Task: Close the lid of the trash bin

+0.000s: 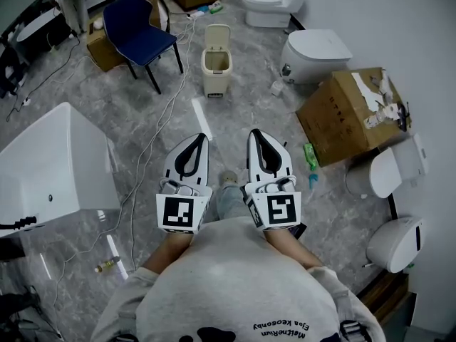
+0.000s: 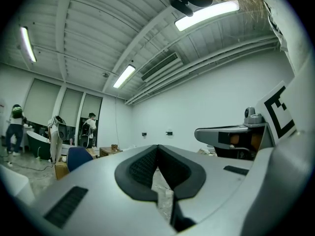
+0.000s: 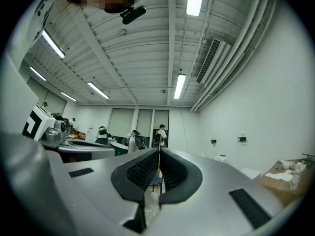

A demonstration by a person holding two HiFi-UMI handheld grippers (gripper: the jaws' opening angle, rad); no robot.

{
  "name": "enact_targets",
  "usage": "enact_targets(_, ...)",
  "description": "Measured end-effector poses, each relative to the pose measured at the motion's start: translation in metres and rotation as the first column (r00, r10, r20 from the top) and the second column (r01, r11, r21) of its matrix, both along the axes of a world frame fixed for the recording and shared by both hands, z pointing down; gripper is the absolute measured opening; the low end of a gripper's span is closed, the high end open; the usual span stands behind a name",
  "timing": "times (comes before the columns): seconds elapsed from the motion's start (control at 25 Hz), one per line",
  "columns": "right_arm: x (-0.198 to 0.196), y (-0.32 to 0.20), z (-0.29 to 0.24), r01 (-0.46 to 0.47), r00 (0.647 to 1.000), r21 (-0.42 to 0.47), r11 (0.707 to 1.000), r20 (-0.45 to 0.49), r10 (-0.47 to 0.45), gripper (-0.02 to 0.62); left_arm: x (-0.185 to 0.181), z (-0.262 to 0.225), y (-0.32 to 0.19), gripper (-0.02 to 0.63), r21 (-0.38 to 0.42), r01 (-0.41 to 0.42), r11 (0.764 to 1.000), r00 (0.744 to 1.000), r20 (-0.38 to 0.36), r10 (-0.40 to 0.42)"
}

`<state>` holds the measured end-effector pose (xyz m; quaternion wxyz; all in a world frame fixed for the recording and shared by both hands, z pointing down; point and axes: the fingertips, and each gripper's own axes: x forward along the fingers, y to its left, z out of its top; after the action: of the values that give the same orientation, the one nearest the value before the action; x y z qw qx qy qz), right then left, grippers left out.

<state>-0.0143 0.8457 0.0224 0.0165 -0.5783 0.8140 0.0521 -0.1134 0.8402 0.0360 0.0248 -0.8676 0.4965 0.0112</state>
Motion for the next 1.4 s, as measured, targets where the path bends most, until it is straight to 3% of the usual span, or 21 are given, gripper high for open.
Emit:
enact_targets(0.12,0.011,-0.036,0.003,0.003,1.000,-0.001,1.000,0.001,-0.003,0.034,0.011,0.004,-0.034,0.020,-0.009,0.001,1.000,1.000,0.014,-0.001)
enact_targets(0.24,0.023,-0.076,0.004,0.016,1.000,0.001,1.000,-0.002,-0.016,0.034,0.024,0.000,-0.076,0.020,0.006,0.016,1.000,1.000,-0.019,-0.016)
enact_targets(0.64,0.057,-0.237,-0.006,0.086,0.996,0.020,0.996,-0.024,-0.086,0.034,0.056,-0.002,-0.229,0.020,0.012,0.077,0.997,0.997,0.013,-0.077)
enact_targets(0.76,0.069,-0.272,-0.003,0.102,0.995,0.017,0.995,-0.015,-0.101,0.034,0.068,-0.005,-0.262,0.020,0.026,0.094,0.995,0.996,-0.012,-0.094)
enact_targets(0.84,0.074,-0.291,0.000,0.106,0.994,0.011,0.994,-0.007,-0.106,0.034,0.072,-0.005,-0.279,0.020,0.025,0.107,0.994,0.994,-0.025,-0.106)
enact_targets(1.0,0.079,-0.317,0.007,0.111,0.994,-0.007,0.994,0.010,-0.111,0.034,0.073,0.004,-0.305,0.020,-0.010,0.122,0.993,0.992,0.016,-0.121)
enact_targets(1.12,0.084,-0.329,0.012,0.110,0.994,-0.023,0.994,0.019,-0.109,0.034,0.077,0.003,-0.318,0.020,-0.007,0.128,0.992,0.992,-0.010,-0.128)
enact_targets(1.24,0.084,-0.341,0.017,0.105,0.994,-0.037,0.994,0.026,-0.104,0.034,0.075,0.009,-0.332,0.020,-0.036,0.124,0.992,0.992,0.036,-0.123)
enact_targets(1.4,0.083,-0.362,0.021,0.096,0.995,-0.044,0.994,0.021,-0.096,0.034,0.074,0.015,-0.354,0.020,-0.049,0.108,0.993,0.994,0.037,-0.106)
